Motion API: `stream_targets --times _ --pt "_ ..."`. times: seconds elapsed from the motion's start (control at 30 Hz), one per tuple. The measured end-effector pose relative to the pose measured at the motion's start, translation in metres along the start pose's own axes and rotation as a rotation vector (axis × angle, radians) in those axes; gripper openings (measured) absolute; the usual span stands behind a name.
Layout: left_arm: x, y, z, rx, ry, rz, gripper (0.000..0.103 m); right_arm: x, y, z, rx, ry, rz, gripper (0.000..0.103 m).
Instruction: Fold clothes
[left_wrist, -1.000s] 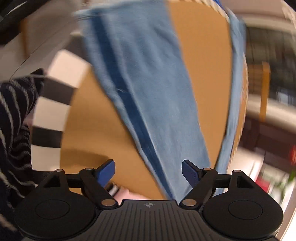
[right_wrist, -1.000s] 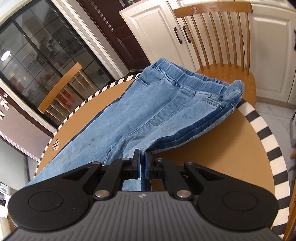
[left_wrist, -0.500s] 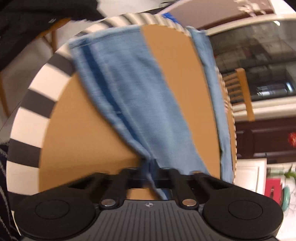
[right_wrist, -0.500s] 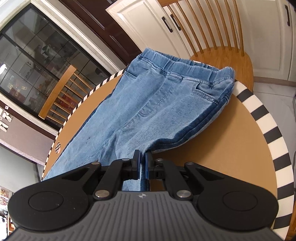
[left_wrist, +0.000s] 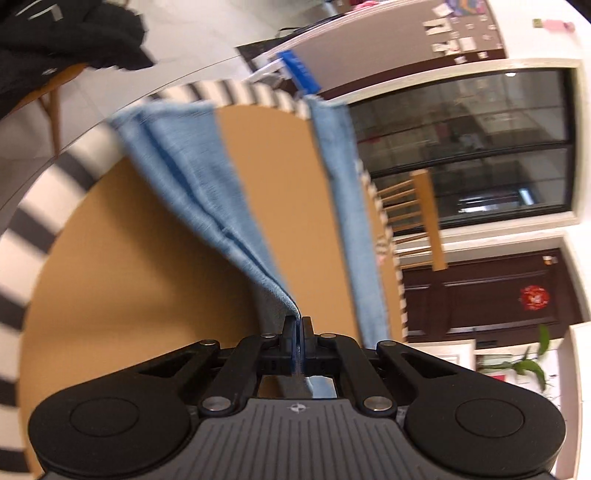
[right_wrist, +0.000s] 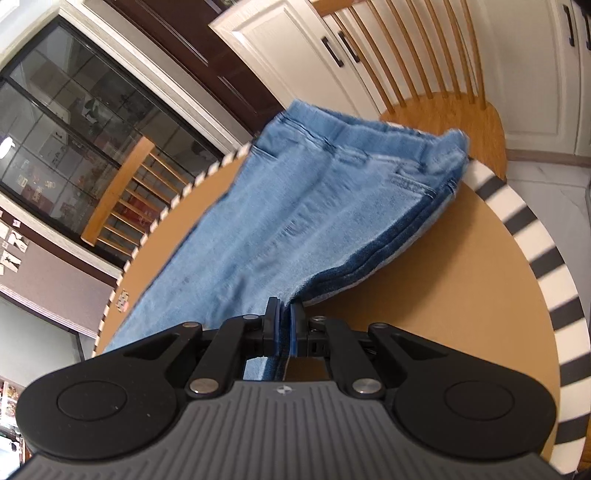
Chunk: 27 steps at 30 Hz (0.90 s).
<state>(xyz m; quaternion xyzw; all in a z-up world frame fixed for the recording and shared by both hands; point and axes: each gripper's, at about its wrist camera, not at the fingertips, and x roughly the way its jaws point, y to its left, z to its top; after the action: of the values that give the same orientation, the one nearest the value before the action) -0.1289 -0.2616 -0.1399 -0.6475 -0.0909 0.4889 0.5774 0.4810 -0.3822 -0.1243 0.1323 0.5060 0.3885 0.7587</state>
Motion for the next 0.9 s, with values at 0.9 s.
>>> stream_targets --times 0.9 --pt "0.362 -0.145 0.214 0.068 0.371 0.140 0.002 0.207 0.138 0.101 -0.074 -0.081 -0.372 0.034"
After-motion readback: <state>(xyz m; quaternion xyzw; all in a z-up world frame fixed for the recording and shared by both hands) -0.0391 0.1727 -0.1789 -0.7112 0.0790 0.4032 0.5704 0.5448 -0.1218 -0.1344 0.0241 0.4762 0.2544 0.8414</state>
